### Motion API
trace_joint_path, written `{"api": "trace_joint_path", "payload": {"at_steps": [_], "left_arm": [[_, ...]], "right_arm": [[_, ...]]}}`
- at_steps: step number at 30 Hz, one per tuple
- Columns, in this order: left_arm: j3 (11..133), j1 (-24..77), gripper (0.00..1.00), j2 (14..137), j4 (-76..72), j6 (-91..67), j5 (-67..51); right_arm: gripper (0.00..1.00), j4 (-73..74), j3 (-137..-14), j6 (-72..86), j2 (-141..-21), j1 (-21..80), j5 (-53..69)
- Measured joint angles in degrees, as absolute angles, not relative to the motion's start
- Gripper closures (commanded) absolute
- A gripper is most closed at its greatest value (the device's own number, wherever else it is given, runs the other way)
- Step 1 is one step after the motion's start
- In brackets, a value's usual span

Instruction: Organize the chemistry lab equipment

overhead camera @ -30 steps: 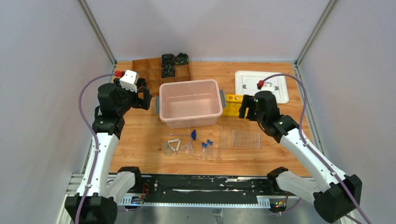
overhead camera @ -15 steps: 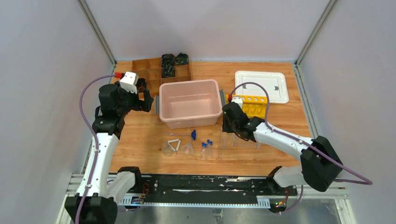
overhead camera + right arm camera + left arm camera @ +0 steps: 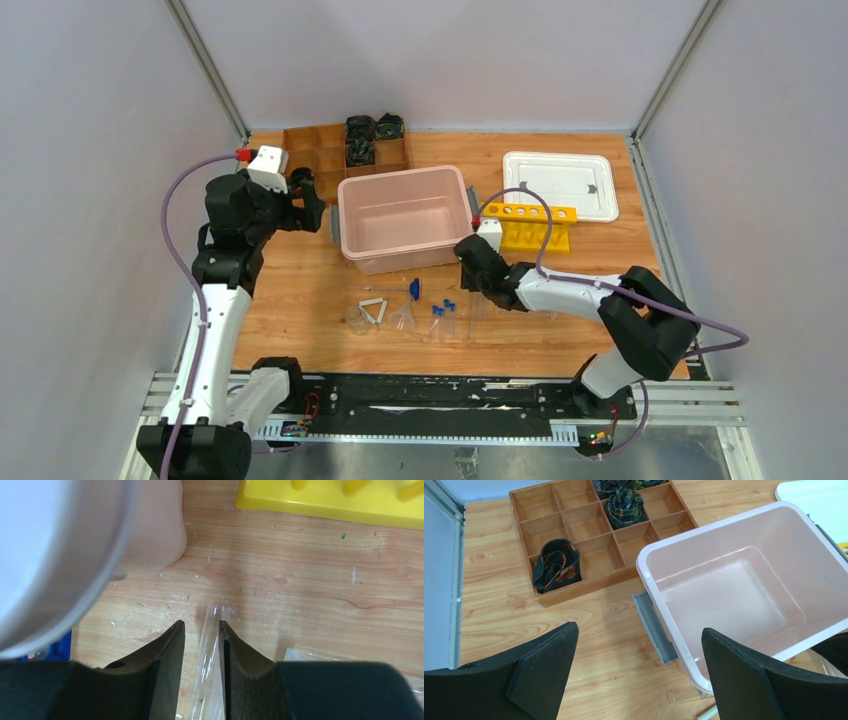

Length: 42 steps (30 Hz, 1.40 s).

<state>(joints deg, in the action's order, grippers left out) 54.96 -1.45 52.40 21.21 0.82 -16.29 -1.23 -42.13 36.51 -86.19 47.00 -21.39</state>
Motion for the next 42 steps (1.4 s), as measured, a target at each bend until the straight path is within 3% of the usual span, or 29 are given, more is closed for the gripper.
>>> {"api": "trace_joint_path", "payload": {"at_steps": [14,17,25,34,42], "left_arm": [[54.98,-1.45,0.00,52.40,23.07,-0.25,-17.50],[54.98,-1.45,0.00,52.34,23.35,-0.49,-17.82],[55.88,-1.45,0.00,51.90,24.69,-0.67,-20.34],[56.93,-1.45,0.00,51.59,26.39,-0.14,-23.64],[62.33,-1.45,0.00,51.94,31.90,3.64,-29.08]], "right_arm": [[0.62,-7.22,-39.62,38.13,-90.37,53.54,-29.39],[0.67,-7.25,-39.57,38.13,-90.52,54.37,-30.13],[0.98,-6.39,-40.75,37.87,-91.46,56.36,-31.11],[1.00,-2.68,-43.44,37.63,-90.35,57.63,-31.22],[1.00,0.25,-43.70,36.82,-77.89,63.57,-32.86]]}}
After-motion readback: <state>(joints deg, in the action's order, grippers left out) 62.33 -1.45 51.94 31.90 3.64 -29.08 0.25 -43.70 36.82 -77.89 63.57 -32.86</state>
